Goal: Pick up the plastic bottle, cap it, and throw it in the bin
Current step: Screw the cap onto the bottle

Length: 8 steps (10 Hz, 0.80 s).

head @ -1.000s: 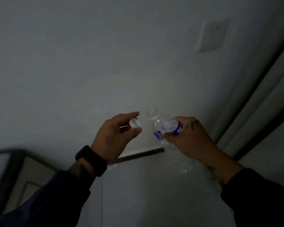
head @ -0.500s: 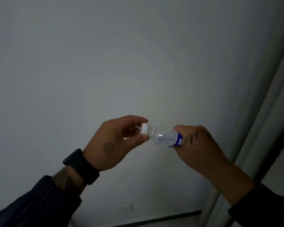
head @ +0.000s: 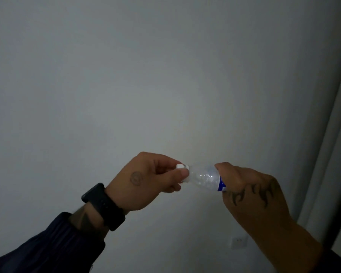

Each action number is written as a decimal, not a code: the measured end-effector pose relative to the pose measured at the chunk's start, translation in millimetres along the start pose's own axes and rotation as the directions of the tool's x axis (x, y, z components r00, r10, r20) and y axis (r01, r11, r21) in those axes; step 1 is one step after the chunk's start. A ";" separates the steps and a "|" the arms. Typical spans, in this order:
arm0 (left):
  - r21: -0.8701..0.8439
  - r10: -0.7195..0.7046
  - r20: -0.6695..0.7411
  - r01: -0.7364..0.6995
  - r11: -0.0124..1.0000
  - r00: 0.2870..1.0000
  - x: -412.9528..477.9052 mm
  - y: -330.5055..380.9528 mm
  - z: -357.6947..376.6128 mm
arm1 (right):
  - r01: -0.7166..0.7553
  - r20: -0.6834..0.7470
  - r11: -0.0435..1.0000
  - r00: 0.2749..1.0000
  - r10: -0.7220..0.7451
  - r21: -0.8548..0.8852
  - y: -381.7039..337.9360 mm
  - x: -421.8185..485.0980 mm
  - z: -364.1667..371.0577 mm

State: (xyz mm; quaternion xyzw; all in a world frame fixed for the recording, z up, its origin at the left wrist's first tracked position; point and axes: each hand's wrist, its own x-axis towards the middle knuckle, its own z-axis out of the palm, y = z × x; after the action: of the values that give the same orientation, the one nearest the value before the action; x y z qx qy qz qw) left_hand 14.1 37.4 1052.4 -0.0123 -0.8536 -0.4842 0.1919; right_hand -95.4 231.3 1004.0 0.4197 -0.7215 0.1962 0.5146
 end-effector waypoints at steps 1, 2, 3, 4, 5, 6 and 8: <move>-0.088 -0.057 0.013 0.058 0.994 0.998 0.3 5.4 -1.9 | -0.029 0.021 0.999 0.999 0.028 0.045 -2.6 -7.2 4.4; 0.146 0.127 0.018 -0.128 0.981 0.992 -1.4 9.2 -6.0 | -0.071 0.151 0.992 0.987 0.055 0.106 8.3 1.5 7.9; 0.550 0.480 0.100 -0.451 0.703 0.871 -1.9 14.1 -12.4 | -0.093 0.255 0.976 0.966 0.041 0.195 6.6 22.1 -6.1; 0.667 0.679 0.264 -0.639 0.384 0.685 5.4 19.3 -20.2 | -0.257 0.493 0.931 0.864 0.102 0.258 11.1 38.9 -13.3; 0.648 0.713 0.403 -0.729 0.221 0.574 15.1 21.3 -25.6 | -0.335 0.628 0.891 0.775 0.075 0.306 8.2 48.3 -14.6; 0.465 0.597 0.172 -0.599 0.652 0.783 17.1 23.9 -33.3 | -0.479 0.642 0.803 0.749 0.164 0.354 3.6 55.6 -6.2; 0.543 0.514 0.131 -0.495 0.678 0.848 11.6 13.7 -34.6 | -0.534 0.582 0.839 0.718 0.381 0.110 -14.2 41.1 -8.2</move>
State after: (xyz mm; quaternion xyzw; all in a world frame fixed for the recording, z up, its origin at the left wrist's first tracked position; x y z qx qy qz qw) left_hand 17.1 14.0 1083.4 -0.1825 -0.9165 -0.1417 0.3265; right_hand -84.0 212.5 1042.3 0.3302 -0.8836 0.2889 0.1634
